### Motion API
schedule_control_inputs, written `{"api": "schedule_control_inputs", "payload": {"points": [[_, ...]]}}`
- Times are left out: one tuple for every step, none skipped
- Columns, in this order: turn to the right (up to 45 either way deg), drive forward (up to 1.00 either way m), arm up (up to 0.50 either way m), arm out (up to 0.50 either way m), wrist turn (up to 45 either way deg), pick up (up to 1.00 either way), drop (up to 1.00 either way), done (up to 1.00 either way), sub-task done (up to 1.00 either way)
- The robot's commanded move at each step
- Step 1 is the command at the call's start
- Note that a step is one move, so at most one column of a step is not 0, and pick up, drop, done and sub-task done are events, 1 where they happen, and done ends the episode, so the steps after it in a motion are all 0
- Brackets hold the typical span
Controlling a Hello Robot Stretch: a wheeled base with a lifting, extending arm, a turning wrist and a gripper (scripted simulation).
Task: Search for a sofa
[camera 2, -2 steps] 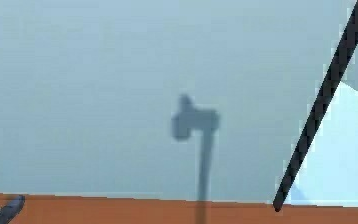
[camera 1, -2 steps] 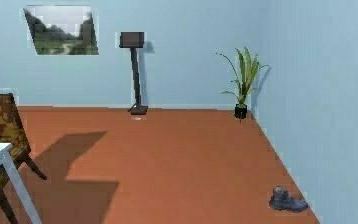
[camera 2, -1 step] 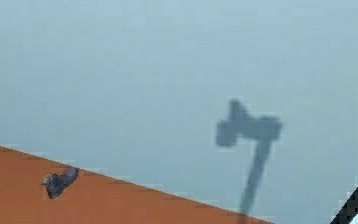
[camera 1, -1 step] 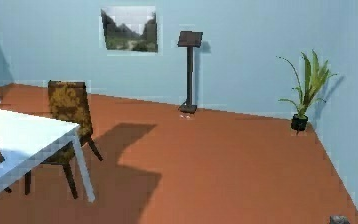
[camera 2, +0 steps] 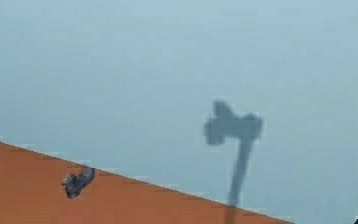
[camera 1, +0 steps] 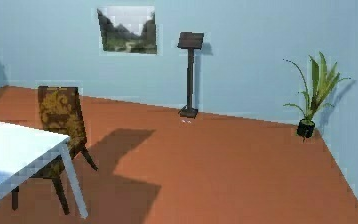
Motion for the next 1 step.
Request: {"api": "schedule_control_inputs", "payload": {"points": [[-12.0, 0.0, 0.0, 0.0, 0.0, 0.0, 0.0, 0.0, 0.0]]}}
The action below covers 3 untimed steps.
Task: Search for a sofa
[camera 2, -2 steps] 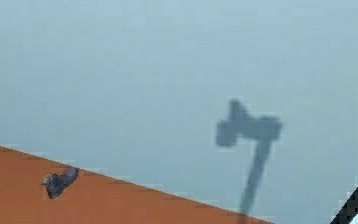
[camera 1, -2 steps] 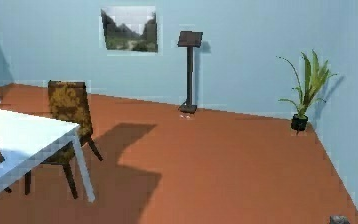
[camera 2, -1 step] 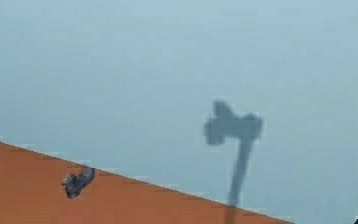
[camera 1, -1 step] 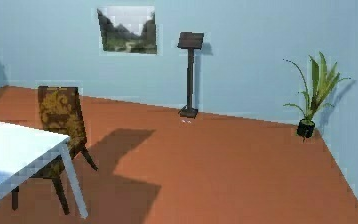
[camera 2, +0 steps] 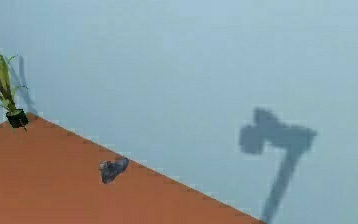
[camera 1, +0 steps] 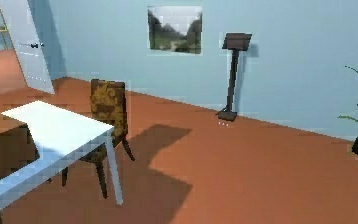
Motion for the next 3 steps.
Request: {"api": "schedule_control_inputs", "payload": {"points": [[0.0, 1.0, 0.0, 0.0, 0.0, 0.0, 0.0, 0.0, 0.0], [0.0, 1.0, 0.0, 0.0, 0.0, 0.0, 0.0, 0.0, 0.0], [-18.0, 0.0, 0.0, 0.0, 0.0, 0.0, 0.0, 0.0, 0.0]]}}
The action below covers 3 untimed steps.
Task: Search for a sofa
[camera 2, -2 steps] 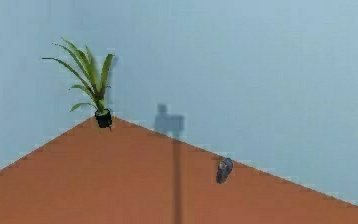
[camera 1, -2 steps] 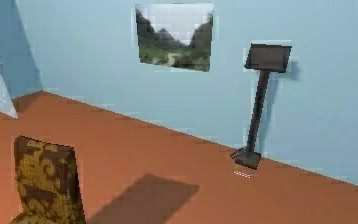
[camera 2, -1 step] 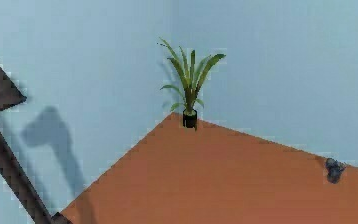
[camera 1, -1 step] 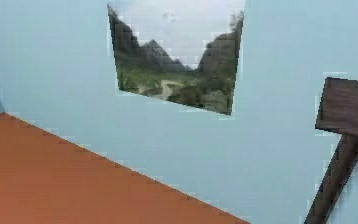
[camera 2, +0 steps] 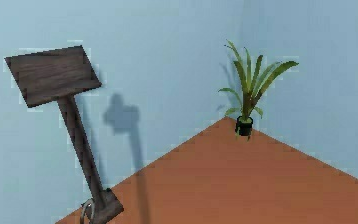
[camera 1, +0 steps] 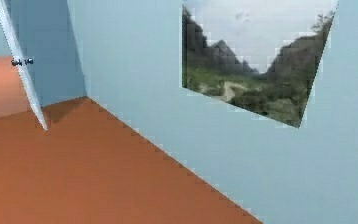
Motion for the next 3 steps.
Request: {"api": "schedule_control_inputs", "payload": {"points": [[0.0, 0.05, 0.0, 0.0, 0.0, 0.0, 0.0, 0.0, 0.0], [-42.0, 0.0, 0.0, 0.0, 0.0, 0.0, 0.0, 0.0, 0.0], [-3.0, 0.0, 0.0, 0.0, 0.0, 0.0, 0.0, 0.0, 0.0]]}}
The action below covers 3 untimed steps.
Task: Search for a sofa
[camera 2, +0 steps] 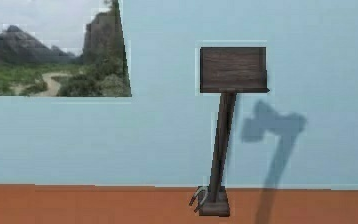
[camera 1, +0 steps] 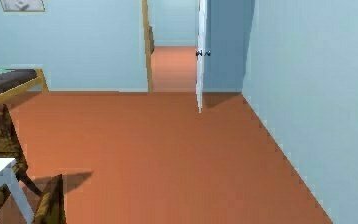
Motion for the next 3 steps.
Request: {"api": "schedule_control_inputs", "payload": {"points": [[0.0, 1.0, 0.0, 0.0, 0.0, 0.0, 0.0, 0.0, 0.0], [-3.0, 0.0, 0.0, 0.0, 0.0, 0.0, 0.0, 0.0, 0.0], [0.0, 1.0, 0.0, 0.0, 0.0, 0.0, 0.0, 0.0, 0.0]]}}
